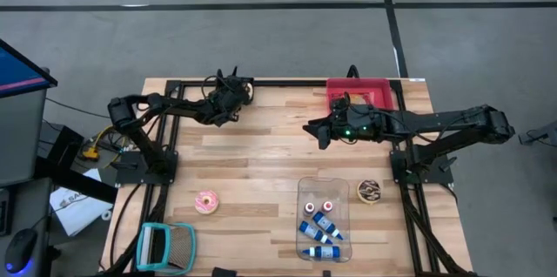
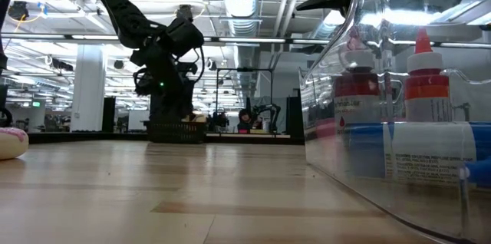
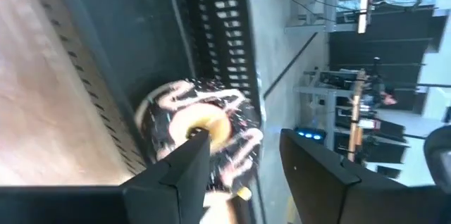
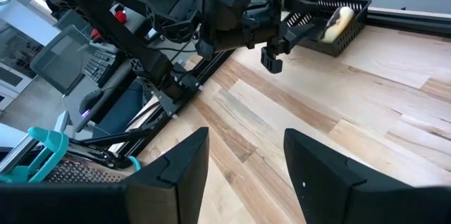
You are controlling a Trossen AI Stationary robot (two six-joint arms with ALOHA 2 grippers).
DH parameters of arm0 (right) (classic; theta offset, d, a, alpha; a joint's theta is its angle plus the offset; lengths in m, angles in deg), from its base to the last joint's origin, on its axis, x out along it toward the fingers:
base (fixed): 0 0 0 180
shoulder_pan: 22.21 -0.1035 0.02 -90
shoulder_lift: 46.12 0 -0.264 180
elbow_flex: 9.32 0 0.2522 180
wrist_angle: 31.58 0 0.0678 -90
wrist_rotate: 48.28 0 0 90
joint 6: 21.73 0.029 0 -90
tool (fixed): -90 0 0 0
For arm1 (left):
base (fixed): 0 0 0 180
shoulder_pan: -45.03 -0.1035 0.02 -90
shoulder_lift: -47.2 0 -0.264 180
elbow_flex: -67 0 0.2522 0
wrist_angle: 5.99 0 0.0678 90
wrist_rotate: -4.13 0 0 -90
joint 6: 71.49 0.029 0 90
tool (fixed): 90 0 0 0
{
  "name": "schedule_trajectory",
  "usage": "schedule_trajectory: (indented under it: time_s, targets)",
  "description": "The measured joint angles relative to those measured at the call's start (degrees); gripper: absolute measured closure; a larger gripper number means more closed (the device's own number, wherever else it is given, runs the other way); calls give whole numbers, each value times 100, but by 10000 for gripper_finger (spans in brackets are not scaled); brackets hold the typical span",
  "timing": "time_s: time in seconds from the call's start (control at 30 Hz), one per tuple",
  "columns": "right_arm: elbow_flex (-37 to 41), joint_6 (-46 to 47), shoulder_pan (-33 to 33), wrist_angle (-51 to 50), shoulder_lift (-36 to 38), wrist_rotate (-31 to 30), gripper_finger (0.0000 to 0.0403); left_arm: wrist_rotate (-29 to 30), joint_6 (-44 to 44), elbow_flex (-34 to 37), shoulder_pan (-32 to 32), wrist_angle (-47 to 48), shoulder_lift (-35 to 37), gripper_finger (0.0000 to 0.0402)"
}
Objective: Pick & Place Food Item
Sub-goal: Put the pink donut into the black bin
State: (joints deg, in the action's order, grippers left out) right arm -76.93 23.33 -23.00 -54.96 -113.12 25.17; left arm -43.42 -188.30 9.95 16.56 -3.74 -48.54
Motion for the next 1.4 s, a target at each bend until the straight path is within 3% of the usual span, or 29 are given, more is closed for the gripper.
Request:
schedule_trajectory:
  time_s: [0.2, 0.37, 0.5, 0.63, 0.7, 0.77, 0.93, 1.07, 1.17, 1.4]
  targets:
    - [0, 0, 0, 1, 0, 0, 226, 75, 284, 0, 55, -711, 15, 233]
    - [0, 2, -16, 1, 0, -1, 226, -343, 1854, 0, 140, -1491, 420, 238]
    - [0, 2, -55, 11, 0, -2, 226, -1503, 3851, 0, 419, -1925, 1022, 245]
    - [0, 2, -111, 27, 0, -2, 226, -3711, 6112, 0, 1031, -1790, 1758, 254]
    - [1, 23, -135, 52, 0, 2, 226, -4895, 6815, 0, 1447, -1216, 2171, 259]
    - [5, 47, -170, 85, 42, 5, 226, -5573, 7284, -2, 1962, -515, 2618, 263]
    - [7, 61, -225, 165, 234, 11, 226, -5700, 8044, -24, 3353, 1978, 3714, 268]
    - [7, 32, -221, 154, 394, 0, 226, -5706, 8118, -462, 4232, 4239, 4021, 264]
    - [4, 11, -225, 148, 460, -89, 226, -5727, 8623, -1054, 4595, 5417, 3768, 259]
    - [4, 0, -225, 172, 492, -151, 226, -5644, 11458, -2659, 4774, 8065, 2092, 231]
